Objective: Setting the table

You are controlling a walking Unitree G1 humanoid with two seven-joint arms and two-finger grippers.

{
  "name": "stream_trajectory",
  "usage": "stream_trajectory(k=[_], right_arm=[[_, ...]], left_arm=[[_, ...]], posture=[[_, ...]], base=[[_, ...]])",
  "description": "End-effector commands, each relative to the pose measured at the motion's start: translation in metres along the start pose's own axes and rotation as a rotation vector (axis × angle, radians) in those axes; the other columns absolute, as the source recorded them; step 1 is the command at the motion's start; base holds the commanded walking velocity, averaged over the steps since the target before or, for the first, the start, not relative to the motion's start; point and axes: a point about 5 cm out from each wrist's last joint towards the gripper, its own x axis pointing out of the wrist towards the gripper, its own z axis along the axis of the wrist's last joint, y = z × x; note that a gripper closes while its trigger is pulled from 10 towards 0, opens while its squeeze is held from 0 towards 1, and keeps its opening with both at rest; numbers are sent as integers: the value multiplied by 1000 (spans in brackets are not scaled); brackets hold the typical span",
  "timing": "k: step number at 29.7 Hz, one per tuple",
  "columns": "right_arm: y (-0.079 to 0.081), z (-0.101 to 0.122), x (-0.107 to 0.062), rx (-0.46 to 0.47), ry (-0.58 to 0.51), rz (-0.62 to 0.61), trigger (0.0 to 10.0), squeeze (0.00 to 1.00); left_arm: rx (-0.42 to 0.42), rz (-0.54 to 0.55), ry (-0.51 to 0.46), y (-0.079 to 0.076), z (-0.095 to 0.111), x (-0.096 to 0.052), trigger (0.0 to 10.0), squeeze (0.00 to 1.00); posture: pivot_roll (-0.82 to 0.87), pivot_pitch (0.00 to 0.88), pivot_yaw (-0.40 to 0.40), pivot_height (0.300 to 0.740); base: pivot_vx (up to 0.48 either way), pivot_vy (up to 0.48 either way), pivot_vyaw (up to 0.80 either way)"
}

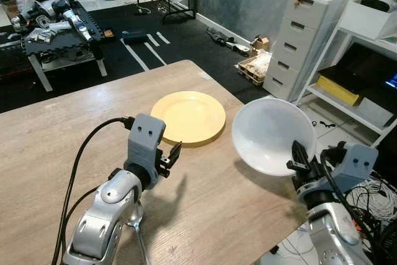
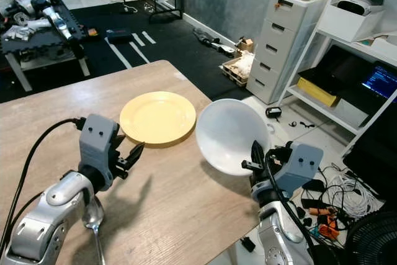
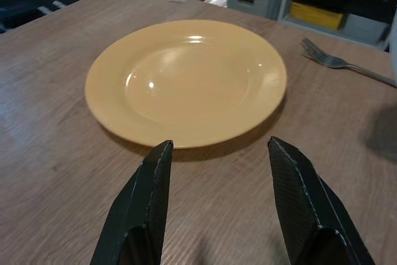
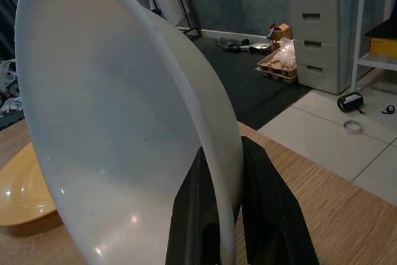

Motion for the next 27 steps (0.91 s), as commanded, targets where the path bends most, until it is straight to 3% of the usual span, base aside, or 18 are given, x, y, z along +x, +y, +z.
stream_trajectory(k=[1,10,27], right_arm=[[-2,-4,-1,-5,16,-13,10000,0],[-4,-7,-1,-12,28,-24,10000,0],[-7,-8,0,-8,38,-40,10000,0]], left_arm=[[-13,24,46,3,-8,1,10000,0],[-10,26,42,1,-8,3,10000,0],[-10,20,40,-1,-7,4,10000,0]], posture=[[0,107,88,740],[-2,108,88,740],[-4,109,85,740]], base=[[0,0,0],[0,0,0],[0,0,-776]])
